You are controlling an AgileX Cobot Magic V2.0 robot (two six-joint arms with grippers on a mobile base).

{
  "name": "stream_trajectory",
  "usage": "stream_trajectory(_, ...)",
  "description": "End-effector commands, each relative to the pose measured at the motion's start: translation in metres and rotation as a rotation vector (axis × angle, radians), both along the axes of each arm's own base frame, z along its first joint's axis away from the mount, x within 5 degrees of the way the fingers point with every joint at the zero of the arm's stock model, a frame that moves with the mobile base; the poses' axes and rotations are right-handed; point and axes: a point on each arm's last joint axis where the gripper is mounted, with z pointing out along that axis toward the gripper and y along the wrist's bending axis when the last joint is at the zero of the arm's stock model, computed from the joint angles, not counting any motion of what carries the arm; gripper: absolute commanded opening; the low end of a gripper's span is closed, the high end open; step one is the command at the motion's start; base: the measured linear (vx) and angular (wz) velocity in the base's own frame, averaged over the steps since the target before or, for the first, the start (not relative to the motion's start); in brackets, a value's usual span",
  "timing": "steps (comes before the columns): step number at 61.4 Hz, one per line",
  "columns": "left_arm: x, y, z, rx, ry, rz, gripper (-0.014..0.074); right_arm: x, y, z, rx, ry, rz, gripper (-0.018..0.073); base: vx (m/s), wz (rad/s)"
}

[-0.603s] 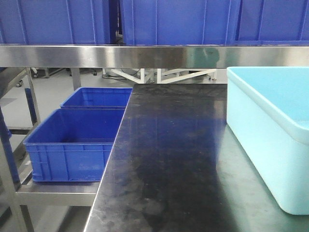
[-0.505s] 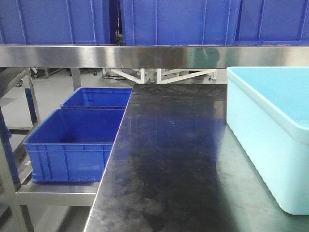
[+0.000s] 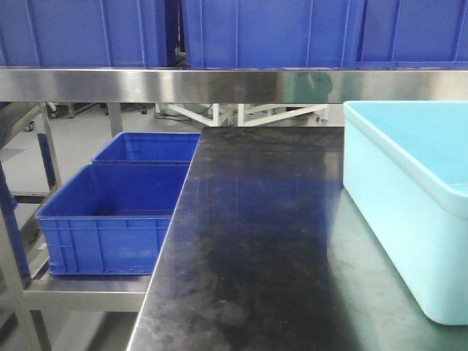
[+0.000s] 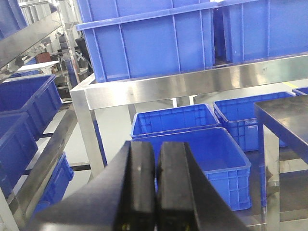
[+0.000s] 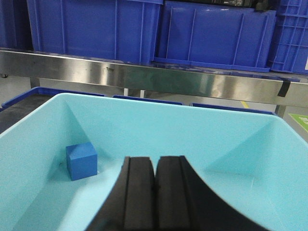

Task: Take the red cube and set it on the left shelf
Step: 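Lower the right gripper into the light-blue bin toward the red cube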

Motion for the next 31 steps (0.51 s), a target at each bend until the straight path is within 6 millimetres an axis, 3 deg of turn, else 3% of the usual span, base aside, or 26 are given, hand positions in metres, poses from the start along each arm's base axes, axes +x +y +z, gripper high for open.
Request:
stream_trajectory(1,0.001,0.0,0.0003,-0.008,-0.06,0.0,0.0106,-0.0037,0.0007,0.0173,-0.012,-0.13,0.008,0.0057,0.0,0.0)
stream_trajectory(31,0.001,0.0,0.0003,-0.008,-0.06,0.0,0.0106,-0.0039,0.0008,0.0182,-0.012,-0.141,0.009,0.0057,0.0,0.0)
